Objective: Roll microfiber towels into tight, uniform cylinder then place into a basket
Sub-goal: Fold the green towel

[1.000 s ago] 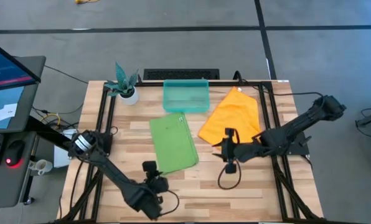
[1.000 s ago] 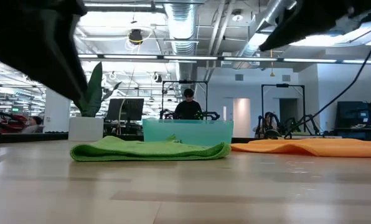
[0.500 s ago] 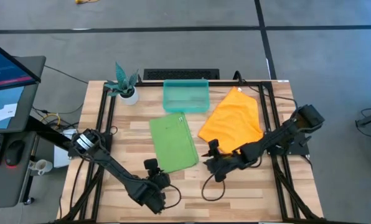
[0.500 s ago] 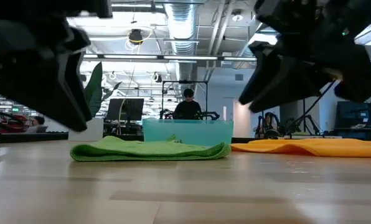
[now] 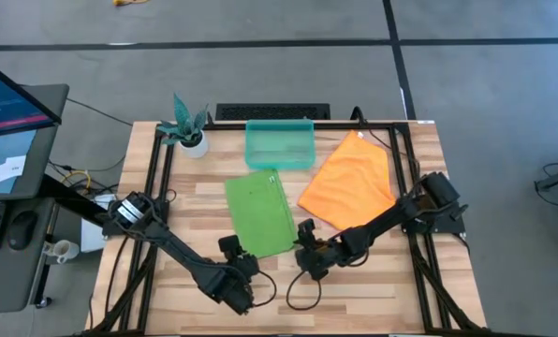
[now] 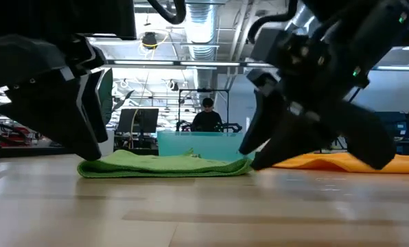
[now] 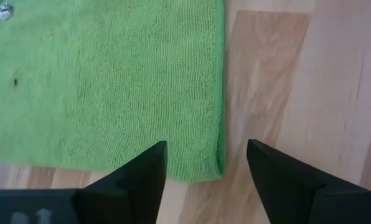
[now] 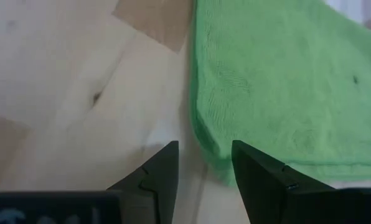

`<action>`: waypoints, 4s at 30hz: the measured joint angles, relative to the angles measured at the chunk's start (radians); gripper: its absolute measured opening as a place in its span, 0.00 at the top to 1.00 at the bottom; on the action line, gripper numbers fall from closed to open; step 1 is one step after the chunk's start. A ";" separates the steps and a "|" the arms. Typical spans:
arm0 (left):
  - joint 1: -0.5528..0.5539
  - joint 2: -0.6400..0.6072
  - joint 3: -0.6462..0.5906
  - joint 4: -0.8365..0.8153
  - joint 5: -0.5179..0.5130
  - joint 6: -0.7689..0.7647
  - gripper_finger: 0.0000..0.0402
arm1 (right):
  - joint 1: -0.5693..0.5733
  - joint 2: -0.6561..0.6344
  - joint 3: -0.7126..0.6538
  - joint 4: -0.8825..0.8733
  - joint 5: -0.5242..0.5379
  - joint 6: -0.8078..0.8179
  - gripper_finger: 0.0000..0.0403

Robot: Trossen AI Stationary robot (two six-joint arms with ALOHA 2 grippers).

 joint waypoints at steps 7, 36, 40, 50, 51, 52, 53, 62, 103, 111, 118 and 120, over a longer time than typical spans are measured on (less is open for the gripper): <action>0.003 -0.008 -0.107 0.103 0.020 0.002 0.45 | -0.046 0.033 0.022 0.009 -0.005 0.001 0.58; -0.006 0.000 -0.129 0.192 0.008 0.205 0.97 | -0.066 0.034 0.019 0.006 -0.082 -0.007 0.93; -0.013 0.008 -0.081 0.143 0.003 0.209 0.99 | -0.046 0.025 0.019 -0.012 -0.075 -0.044 0.97; -0.052 0.005 0.030 0.047 -0.011 0.204 1.00 | 0.027 0.025 0.161 -0.214 -0.061 -0.064 0.94; -0.055 0.005 0.041 0.035 -0.012 0.202 1.00 | 0.040 0.025 0.183 -0.242 -0.051 -0.056 0.95; -0.059 0.005 0.055 0.024 -0.014 0.197 1.00 | 0.053 0.024 0.204 -0.270 -0.045 -0.053 0.96; -0.063 0.005 0.070 0.010 -0.016 0.190 1.00 | 0.067 0.024 0.221 -0.295 -0.038 -0.051 0.97; -0.127 0.002 0.202 -0.116 -0.040 0.082 1.00 | 0.186 0.024 0.333 -0.486 0.155 -0.027 0.94; 0.069 -0.001 0.169 -0.438 0.018 -0.267 1.00 | -0.108 0.029 0.318 -0.474 0.221 0.285 0.97; 0.114 -0.001 0.166 -0.522 0.027 -0.274 1.00 | -0.159 0.029 0.317 -0.410 0.179 0.324 0.97; 0.157 -0.001 0.166 -0.520 0.034 -0.187 0.99 | -0.178 0.029 0.317 -0.416 0.179 0.343 0.96; 0.171 -0.001 0.166 -0.520 0.046 -0.175 0.99 | -0.178 0.029 0.317 -0.415 0.179 0.345 0.96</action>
